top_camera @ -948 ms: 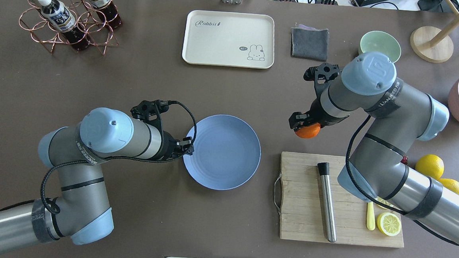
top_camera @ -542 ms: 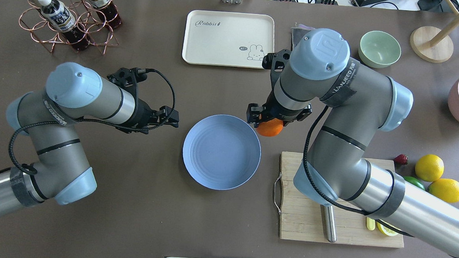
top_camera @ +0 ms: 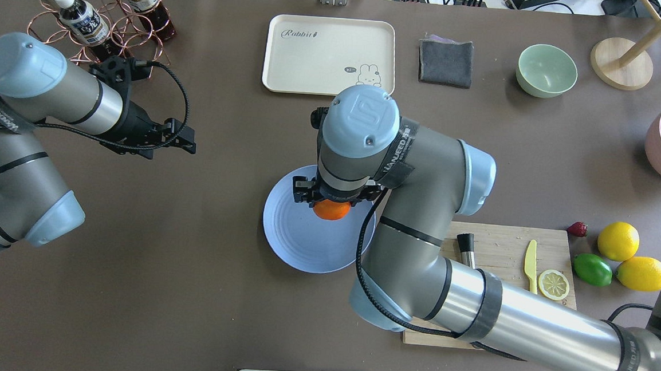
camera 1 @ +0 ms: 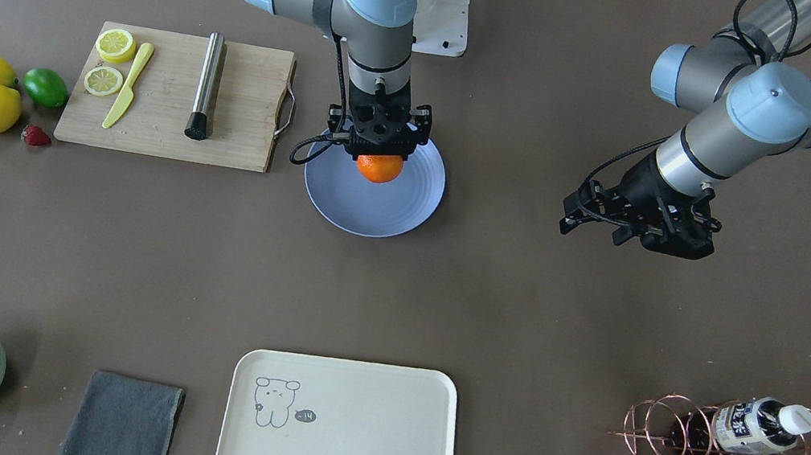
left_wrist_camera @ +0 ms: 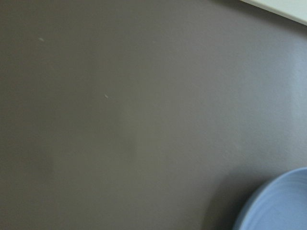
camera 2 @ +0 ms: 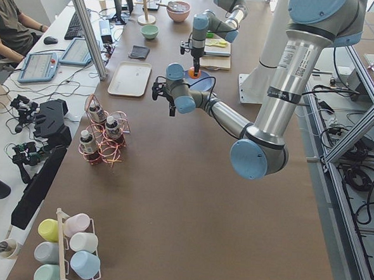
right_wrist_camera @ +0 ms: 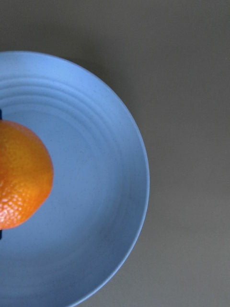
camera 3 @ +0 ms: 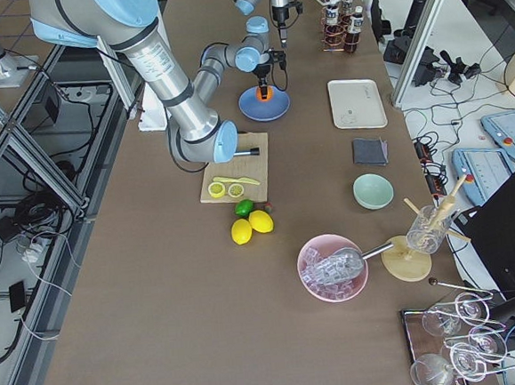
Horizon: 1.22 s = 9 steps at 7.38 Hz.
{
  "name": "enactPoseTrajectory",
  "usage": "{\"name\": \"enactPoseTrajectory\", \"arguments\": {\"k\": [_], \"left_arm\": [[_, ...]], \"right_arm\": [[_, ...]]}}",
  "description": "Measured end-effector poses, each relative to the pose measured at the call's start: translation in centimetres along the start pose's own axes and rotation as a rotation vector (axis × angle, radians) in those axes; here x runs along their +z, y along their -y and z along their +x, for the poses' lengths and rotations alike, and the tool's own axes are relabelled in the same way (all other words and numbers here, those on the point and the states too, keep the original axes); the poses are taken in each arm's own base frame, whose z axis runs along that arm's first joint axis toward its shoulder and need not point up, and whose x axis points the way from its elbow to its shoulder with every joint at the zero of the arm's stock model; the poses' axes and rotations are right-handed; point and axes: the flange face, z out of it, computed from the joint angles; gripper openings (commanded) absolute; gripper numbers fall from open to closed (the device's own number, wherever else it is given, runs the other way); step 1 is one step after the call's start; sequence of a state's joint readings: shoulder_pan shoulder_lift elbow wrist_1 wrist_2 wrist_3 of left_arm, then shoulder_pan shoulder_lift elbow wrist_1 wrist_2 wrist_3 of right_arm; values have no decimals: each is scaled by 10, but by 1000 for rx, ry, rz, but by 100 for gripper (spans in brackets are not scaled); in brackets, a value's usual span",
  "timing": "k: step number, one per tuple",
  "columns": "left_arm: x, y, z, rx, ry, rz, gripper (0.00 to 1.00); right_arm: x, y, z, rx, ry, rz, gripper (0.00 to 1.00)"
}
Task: Pick orange to plate
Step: 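Lift the orange with the right gripper over the plate while the left withdraws, then lower the orange onto the blue plate and open the right gripper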
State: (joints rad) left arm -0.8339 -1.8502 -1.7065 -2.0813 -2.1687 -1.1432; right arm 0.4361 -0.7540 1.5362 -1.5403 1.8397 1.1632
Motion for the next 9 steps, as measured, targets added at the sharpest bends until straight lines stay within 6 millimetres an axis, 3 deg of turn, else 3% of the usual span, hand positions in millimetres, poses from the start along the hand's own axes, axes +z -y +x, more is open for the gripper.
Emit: {"name": "enactPoseTrajectory", "arguments": {"k": [1, 2, 3, 5, 7, 8, 9], "left_arm": [[-1, 0, -5, 0, 4, -1, 97], [0, 0, -7, 0, 7, -2, 97], [0, 1, -8, 0, 8, -2, 97], [0, 1, -9, -1, 9, -2, 97], [-3, 4, -11, -7, 12, 4, 97], [-11, 8, -13, -20, 19, 11, 97], [-27, 16, -15, -34, 32, 20, 97]], "right_arm": [[12, -1, -1, -1, 1, 6, 0], [17, -2, -1, -2, 0, 7, 19], [20, -2, 1, -1, -2, 6, 95], [26, -6, 6, 0, -10, 2, 100], [17, -1, 13, 5, -1, 11, 100], [-2, 11, 29, 21, 5, 14, 100], [-29, 28, 61, 40, 4, 13, 100]]}}
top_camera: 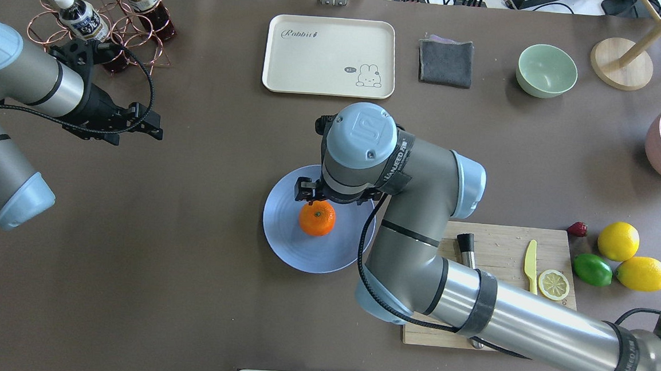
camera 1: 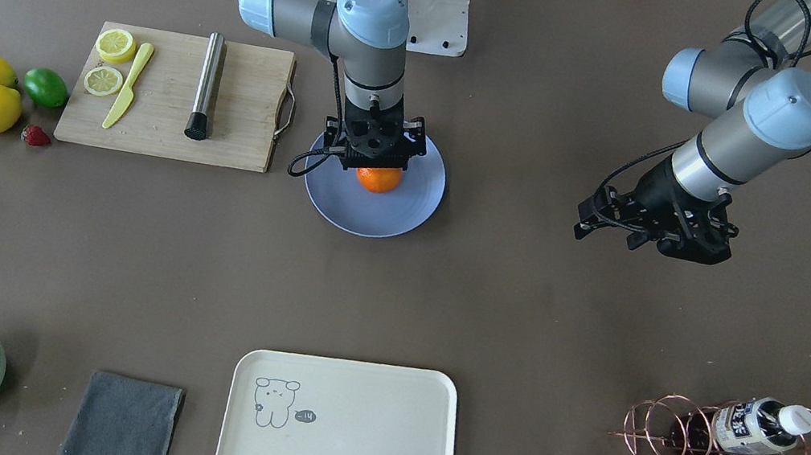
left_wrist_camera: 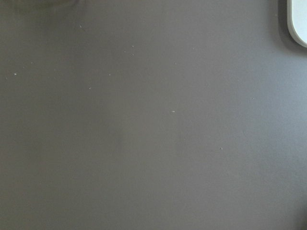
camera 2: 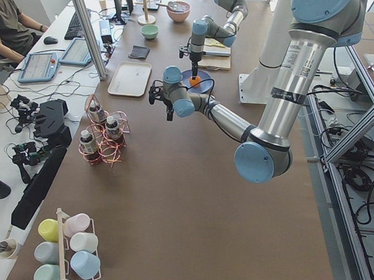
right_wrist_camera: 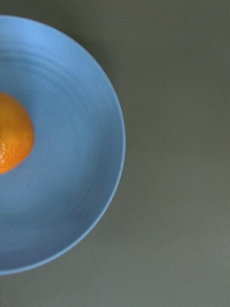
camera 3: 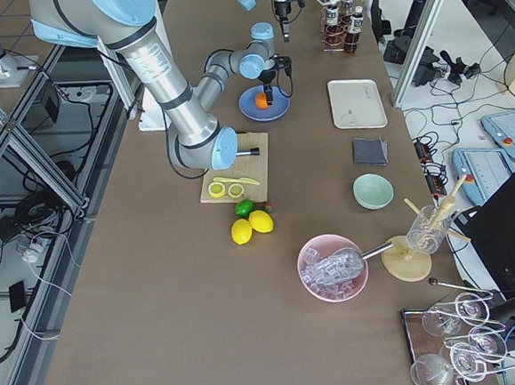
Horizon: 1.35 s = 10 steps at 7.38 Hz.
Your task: Pick orange to plate
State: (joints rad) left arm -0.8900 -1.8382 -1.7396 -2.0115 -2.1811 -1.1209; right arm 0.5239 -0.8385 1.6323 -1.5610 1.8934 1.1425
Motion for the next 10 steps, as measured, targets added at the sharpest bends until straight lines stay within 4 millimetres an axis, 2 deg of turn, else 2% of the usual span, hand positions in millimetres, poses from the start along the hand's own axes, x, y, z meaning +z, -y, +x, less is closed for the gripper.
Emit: {"name": "enactPoseTrajectory", "arguments": {"k": [1, 2, 3, 4, 5, 7, 8, 9, 10], "left_arm": [[-25, 11, -7, 7, 21, 7, 97], [-55, 24, -23, 31, 63, 11, 97], [-86, 38, -44, 66, 117, 13, 97], [-114, 51, -77, 110, 171, 14, 97], [-139, 60, -121, 165, 218, 11, 97], [-186, 62, -213, 248, 282, 8, 97], [-207, 55, -255, 268, 299, 10, 97], [-219, 41, -287, 271, 290, 7, 97], [-222, 25, -304, 280, 259, 9, 98]], "right_arm": [[-26, 22, 44, -6, -6, 2, 100], [-45, 45, 99, -40, -17, 0, 100], [-60, 64, 166, -84, -32, -10, 100], [-78, 76, 238, -127, -41, -22, 100], [-96, 84, 314, -164, -44, -37, 100], [-134, 77, 465, -216, -54, -49, 100], [-156, 62, 540, -222, -53, -42, 100], [-174, 41, 604, -223, -55, -31, 100], [-181, 23, 657, -223, -61, -31, 100]]}}
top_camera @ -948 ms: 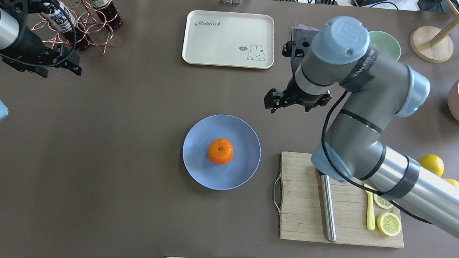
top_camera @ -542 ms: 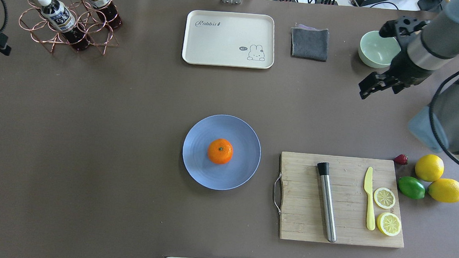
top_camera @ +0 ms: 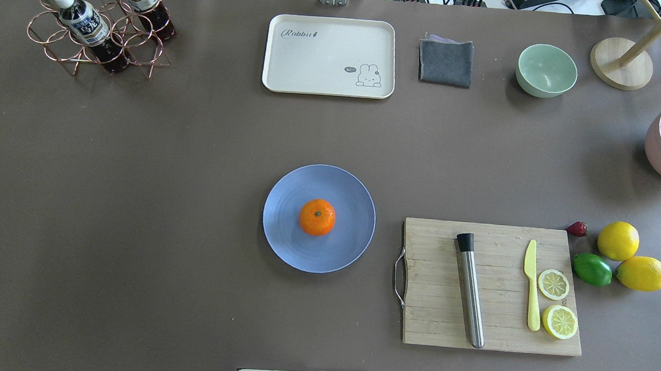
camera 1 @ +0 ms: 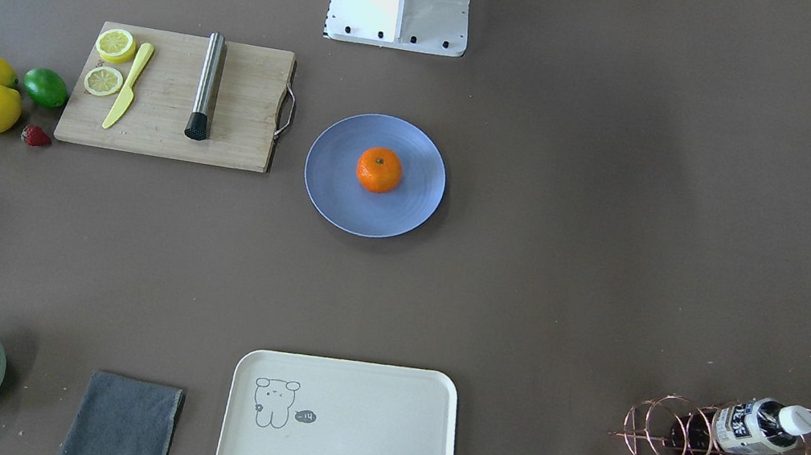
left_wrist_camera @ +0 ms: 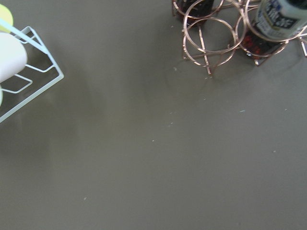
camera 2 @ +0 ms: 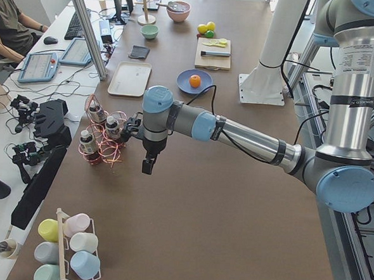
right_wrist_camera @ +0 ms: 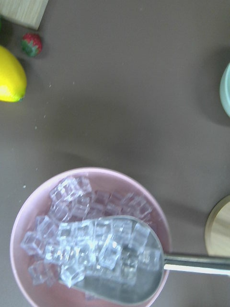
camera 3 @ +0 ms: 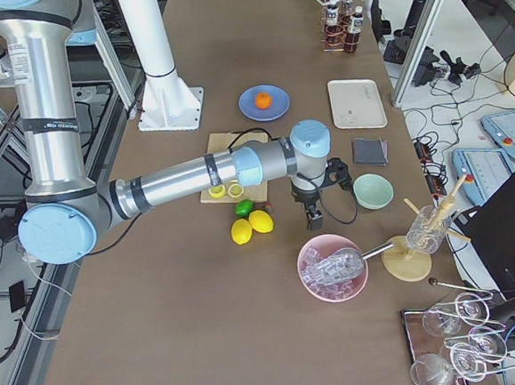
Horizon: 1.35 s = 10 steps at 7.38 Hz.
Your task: Pick orange to plate
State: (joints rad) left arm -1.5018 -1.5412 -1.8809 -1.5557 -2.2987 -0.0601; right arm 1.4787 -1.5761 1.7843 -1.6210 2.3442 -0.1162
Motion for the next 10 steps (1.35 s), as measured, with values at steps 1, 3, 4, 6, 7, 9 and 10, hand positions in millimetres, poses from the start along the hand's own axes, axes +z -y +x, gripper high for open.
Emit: {"name": "enactPoseTrajectory", "arguments": {"k": [1, 3, 4, 6, 7, 9, 10], "left_arm": [[1, -9, -5, 8, -21, 10, 97], [6, -18, -15, 0, -33, 9, 98], [7, -23, -20, -10, -32, 7, 97], [9, -29, -25, -22, -31, 2, 98], [9, -30, -25, -24, -31, 1, 98], [9, -30, -26, -27, -31, 1, 98], [9, -30, -26, -27, -30, 1, 98]], "right_arm": [[3, -19, 31, 3, -2, -9, 100], [11, -38, 60, 17, -4, -26, 100], [14, -42, 65, 23, -5, -29, 100], [13, -42, 68, 24, -7, -26, 100], [12, -42, 68, 24, -8, -24, 100], [11, -43, 68, 25, -8, -24, 100], [12, -43, 69, 26, -9, -25, 100]]}}
